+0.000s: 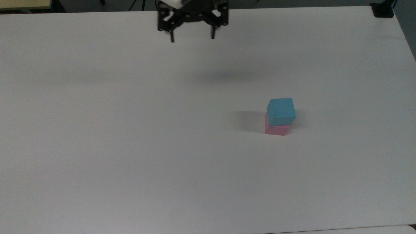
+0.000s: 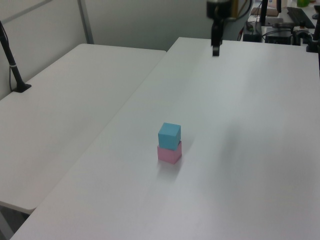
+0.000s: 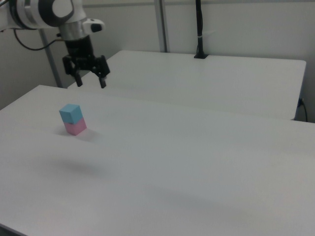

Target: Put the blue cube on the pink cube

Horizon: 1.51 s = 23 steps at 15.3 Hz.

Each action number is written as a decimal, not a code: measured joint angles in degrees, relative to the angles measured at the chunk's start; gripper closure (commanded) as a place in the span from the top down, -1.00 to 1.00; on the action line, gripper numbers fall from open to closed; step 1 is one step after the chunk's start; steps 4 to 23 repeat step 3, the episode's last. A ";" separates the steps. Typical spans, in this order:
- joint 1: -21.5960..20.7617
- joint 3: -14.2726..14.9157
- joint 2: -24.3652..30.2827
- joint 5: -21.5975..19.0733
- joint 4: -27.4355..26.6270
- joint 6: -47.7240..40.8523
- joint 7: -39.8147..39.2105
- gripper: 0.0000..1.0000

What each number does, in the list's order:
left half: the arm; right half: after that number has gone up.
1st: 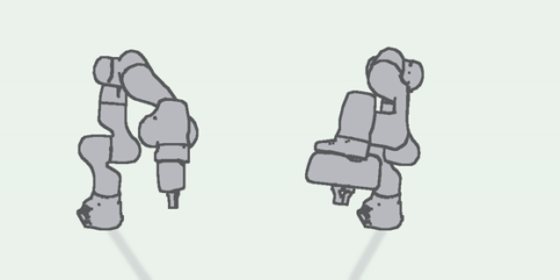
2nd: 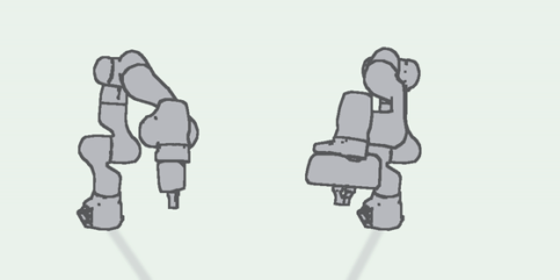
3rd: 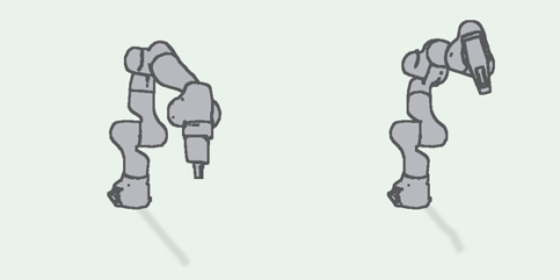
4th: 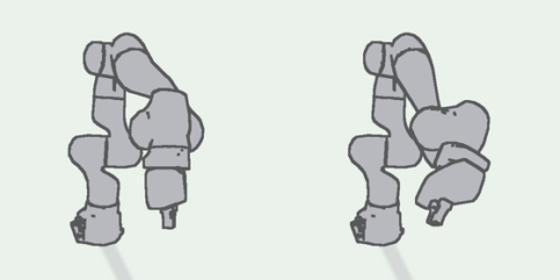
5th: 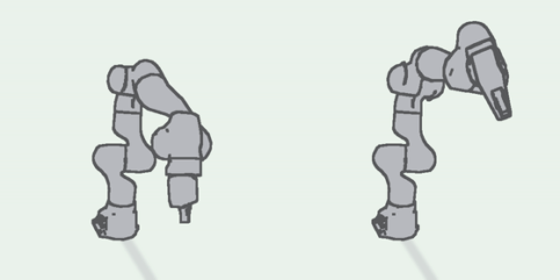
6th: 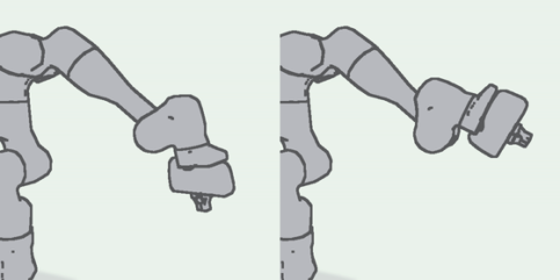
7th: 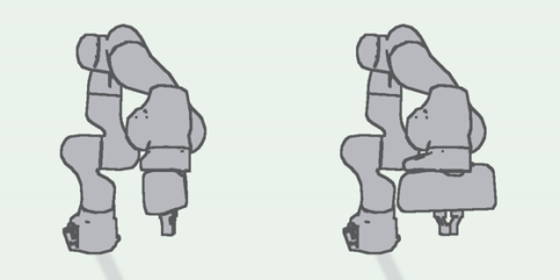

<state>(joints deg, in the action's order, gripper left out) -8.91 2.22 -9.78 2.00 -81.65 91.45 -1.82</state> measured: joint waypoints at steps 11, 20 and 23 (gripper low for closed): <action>5.26 -0.02 2.00 -0.03 -1.32 -1.63 -0.34 1.00; 5.26 -0.02 2.00 -0.03 -1.32 -1.63 -0.34 1.00; 5.26 -0.02 2.00 -0.03 -1.32 -1.63 -0.34 1.00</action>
